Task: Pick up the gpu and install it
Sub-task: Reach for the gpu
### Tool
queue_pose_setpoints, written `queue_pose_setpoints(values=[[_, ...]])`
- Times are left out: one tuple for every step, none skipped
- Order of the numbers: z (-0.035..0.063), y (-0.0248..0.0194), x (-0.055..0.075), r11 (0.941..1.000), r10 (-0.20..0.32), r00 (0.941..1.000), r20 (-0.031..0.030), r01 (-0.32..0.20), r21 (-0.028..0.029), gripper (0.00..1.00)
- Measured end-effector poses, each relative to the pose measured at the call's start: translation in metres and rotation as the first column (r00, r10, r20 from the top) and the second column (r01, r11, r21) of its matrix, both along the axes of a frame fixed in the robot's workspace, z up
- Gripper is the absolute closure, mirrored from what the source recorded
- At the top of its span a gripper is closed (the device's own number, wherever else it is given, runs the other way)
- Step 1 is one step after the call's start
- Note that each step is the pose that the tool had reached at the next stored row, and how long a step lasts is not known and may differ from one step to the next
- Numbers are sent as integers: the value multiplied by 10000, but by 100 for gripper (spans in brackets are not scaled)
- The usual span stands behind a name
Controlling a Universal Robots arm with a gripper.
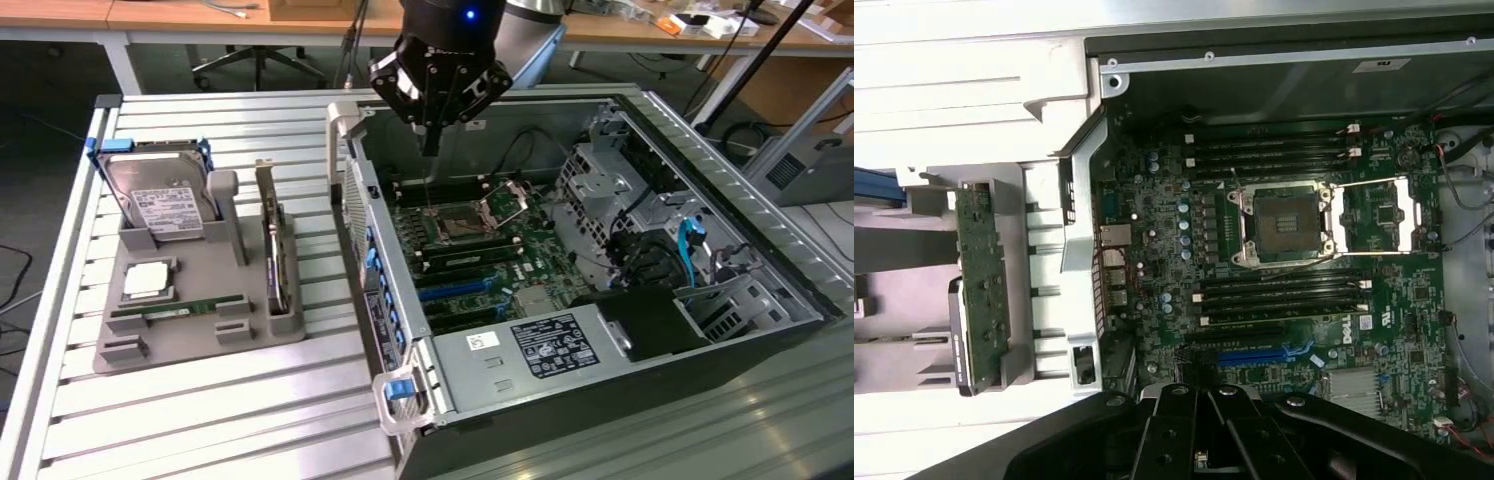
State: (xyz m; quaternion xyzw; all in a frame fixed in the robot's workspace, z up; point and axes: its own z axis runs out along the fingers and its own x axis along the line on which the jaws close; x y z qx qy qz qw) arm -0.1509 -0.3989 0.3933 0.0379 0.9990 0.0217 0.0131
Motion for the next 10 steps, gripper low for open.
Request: queue_pose_setpoints(values=[[0, 0, -3, 10000, 0, 10000, 1, 0, 0, 89], [0, 0, -5, 10000, 0, 10000, 0, 0, 0, 89], [0, 0, -8, 10000, 0, 10000, 0, 0, 0, 89], [0, 0, -11, 10000, 0, 10000, 0, 0, -1, 89], [0, 0, -13, 10000, 0, 10000, 0, 0, 0, 89], [0, 0, -15, 10000, 0, 10000, 0, 0, 0, 89], [0, 0, -17, 10000, 0, 10000, 0, 0, -1, 89], [0, 0, -19, 10000, 0, 10000, 0, 0, 0, 89], [0, 0, -21, 10000, 0, 10000, 0, 0, 0, 89], [0, 0, -24, 10000, 0, 10000, 0, 0, 0, 89]])
